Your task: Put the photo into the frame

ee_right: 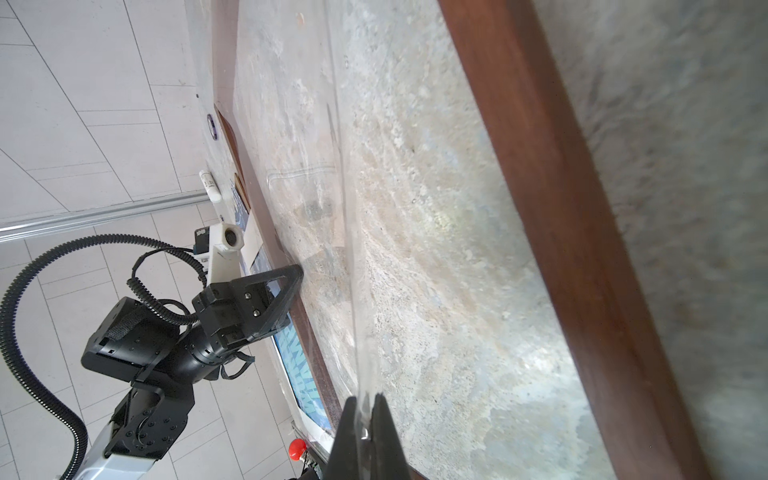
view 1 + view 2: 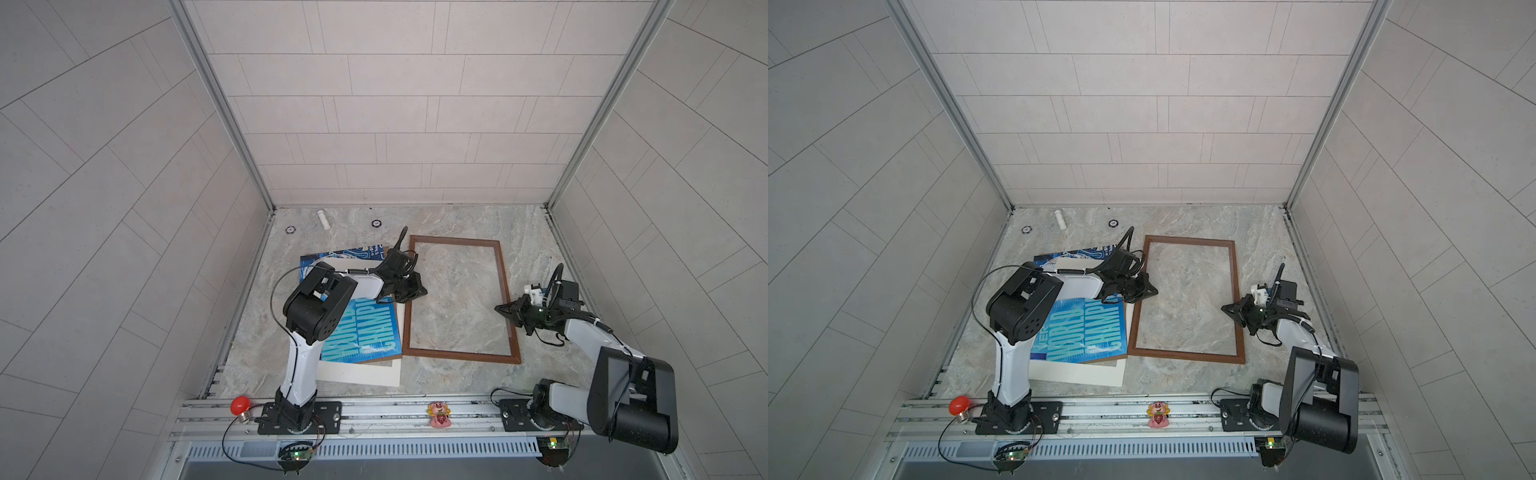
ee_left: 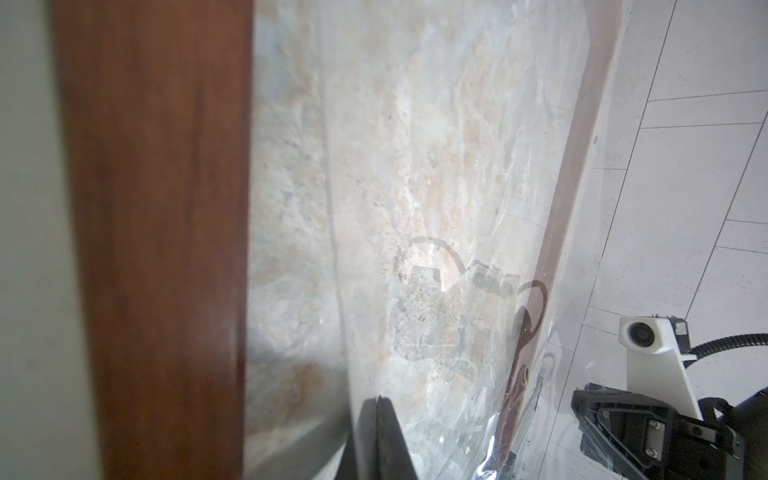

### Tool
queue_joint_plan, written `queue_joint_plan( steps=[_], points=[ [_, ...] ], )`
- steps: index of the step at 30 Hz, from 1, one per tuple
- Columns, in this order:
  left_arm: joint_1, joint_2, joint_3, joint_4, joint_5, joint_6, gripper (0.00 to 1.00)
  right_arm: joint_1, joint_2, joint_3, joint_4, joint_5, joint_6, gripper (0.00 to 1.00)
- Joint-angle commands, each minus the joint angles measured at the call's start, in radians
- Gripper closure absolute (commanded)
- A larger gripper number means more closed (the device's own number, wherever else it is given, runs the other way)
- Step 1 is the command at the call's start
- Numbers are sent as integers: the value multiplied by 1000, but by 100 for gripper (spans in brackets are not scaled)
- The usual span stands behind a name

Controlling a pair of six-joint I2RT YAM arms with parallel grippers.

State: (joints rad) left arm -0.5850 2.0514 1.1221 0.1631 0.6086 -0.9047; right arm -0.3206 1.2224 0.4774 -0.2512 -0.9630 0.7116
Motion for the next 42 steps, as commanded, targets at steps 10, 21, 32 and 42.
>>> queue_joint_plan(
  steps=[10, 21, 32, 42],
  points=[
    [-7, -27, -37, 4, -4, -3, 100, 3, -18, -1, -14, -13, -8, 100],
    [-9, -37, -46, 2, 0, -3, 100, 0, -25, 0, -24, -11, -12, 100],
    [-13, -37, -59, 24, 7, -21, 100, -24, 0, 7, -26, -12, -35, 100],
    [-17, -34, -66, 29, 6, -26, 100, -27, 8, 13, -31, -14, -43, 100]
  ],
)
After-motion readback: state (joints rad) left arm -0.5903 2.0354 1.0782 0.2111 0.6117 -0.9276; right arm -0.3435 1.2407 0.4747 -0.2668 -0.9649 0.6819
